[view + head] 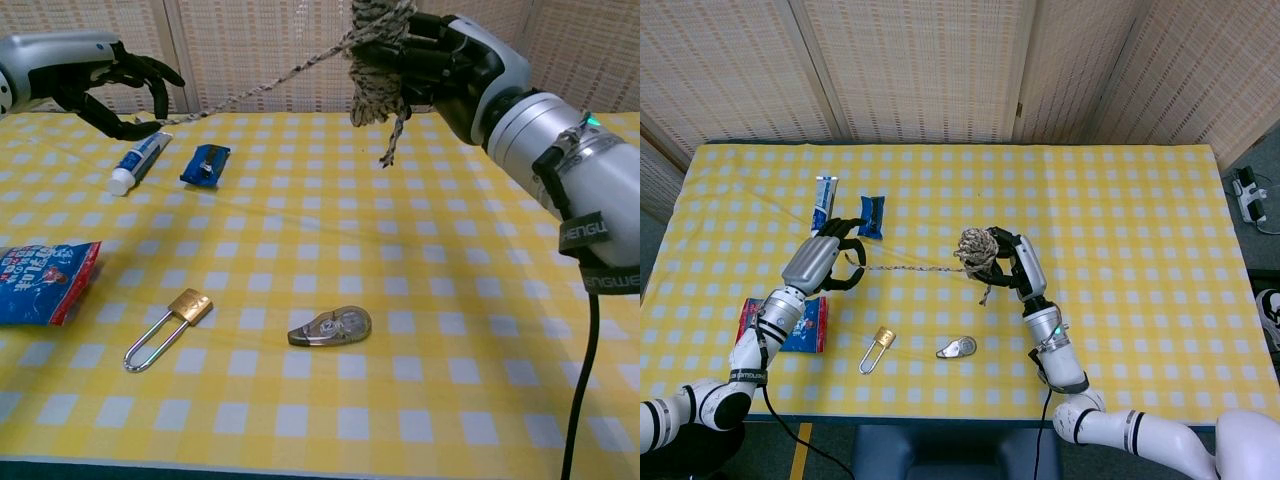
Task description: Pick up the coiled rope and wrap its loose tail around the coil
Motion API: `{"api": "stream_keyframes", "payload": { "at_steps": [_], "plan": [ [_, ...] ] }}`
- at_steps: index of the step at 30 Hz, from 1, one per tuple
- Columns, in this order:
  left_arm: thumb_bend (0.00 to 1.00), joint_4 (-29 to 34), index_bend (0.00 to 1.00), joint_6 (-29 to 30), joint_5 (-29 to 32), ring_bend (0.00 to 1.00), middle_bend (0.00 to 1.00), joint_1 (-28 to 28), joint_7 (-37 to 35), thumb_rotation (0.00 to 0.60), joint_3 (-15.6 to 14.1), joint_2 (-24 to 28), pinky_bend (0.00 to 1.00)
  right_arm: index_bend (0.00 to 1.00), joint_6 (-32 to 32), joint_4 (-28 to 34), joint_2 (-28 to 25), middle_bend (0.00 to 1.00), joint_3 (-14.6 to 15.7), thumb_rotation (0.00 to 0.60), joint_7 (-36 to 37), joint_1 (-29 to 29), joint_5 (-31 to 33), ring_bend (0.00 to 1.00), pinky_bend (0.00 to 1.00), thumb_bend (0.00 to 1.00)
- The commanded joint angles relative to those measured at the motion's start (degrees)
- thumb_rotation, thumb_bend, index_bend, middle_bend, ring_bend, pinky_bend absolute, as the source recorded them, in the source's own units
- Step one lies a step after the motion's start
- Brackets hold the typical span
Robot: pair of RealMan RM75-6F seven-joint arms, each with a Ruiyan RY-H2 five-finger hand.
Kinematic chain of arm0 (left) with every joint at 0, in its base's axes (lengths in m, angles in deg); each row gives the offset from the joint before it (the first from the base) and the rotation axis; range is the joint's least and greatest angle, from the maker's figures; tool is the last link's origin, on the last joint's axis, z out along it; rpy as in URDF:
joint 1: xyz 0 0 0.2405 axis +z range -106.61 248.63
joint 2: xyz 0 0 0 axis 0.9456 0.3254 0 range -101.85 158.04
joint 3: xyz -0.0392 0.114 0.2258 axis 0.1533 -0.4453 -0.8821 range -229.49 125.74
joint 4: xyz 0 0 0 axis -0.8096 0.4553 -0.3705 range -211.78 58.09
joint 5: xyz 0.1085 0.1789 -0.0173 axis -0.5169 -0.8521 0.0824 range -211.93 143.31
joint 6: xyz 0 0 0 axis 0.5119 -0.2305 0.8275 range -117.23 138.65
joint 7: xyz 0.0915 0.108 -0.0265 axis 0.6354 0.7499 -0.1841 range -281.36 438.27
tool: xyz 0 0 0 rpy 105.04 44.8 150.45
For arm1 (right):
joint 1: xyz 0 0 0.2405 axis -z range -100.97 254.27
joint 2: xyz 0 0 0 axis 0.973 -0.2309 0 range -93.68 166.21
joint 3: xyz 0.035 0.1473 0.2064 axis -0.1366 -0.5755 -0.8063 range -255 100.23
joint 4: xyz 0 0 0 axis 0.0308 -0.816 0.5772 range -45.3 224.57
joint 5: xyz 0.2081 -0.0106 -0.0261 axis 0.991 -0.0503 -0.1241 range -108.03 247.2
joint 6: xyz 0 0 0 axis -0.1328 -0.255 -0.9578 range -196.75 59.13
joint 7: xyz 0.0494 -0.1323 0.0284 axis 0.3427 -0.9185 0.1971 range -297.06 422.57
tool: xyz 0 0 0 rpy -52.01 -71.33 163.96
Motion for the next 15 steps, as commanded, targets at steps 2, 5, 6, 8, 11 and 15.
{"api": "stream_keyframes", "payload": {
  "at_steps": [2,5,6,8,11,15],
  "plan": [
    [0.5,-2.4,0.62,-1.4,1.3,0.11,0.14,0.3,-0.9,0.6,0.3,-0.3,0.0,0.96,-0.8,-0.3,-1.4,0.79,2.3,0.6,-1.3,-2.0,-4.5,0.91,0.79,0.79],
    [0.5,-3.6,0.62,-2.2,1.7,0.11,0.14,0.4,-1.1,0.6,0.3,-0.5,0.0,0.96,-0.9,-0.5,-1.9,0.79,3.5,0.6,-0.9,-3.3,-7.1,0.91,0.79,0.79],
    [0.5,-3.9,0.62,-2.5,1.8,0.11,0.14,0.4,-1.1,0.6,0.3,-0.5,0.0,0.96,-0.8,-0.5,-1.9,0.79,3.7,0.6,-0.5,-3.6,-7.6,0.91,0.79,0.79],
    [0.5,-4.5,0.62,-3.2,1.9,0.11,0.14,0.4,-1.2,0.6,0.1,-0.6,0.0,0.96,-0.7,-0.4,-1.9,0.79,4.4,0.6,0.4,-4.2,-8.7,0.91,0.79,0.79],
    [0.5,-5.4,0.62,-3.7,2.1,0.11,0.14,0.4,-1.0,0.6,0.1,-0.8,0.0,0.96,-0.4,-0.3,-2.2,0.79,5.5,0.6,1.8,-4.7,-9.9,0.9,0.79,0.79],
    [0.5,-6.7,0.62,-3.9,2.8,0.11,0.14,0.5,-0.7,0.6,0.3,-1.2,0.0,0.96,0.4,0.0,-3.1,0.79,6.9,0.6,3.3,-4.7,-11.1,0.89,0.79,0.79]
  ]
}}
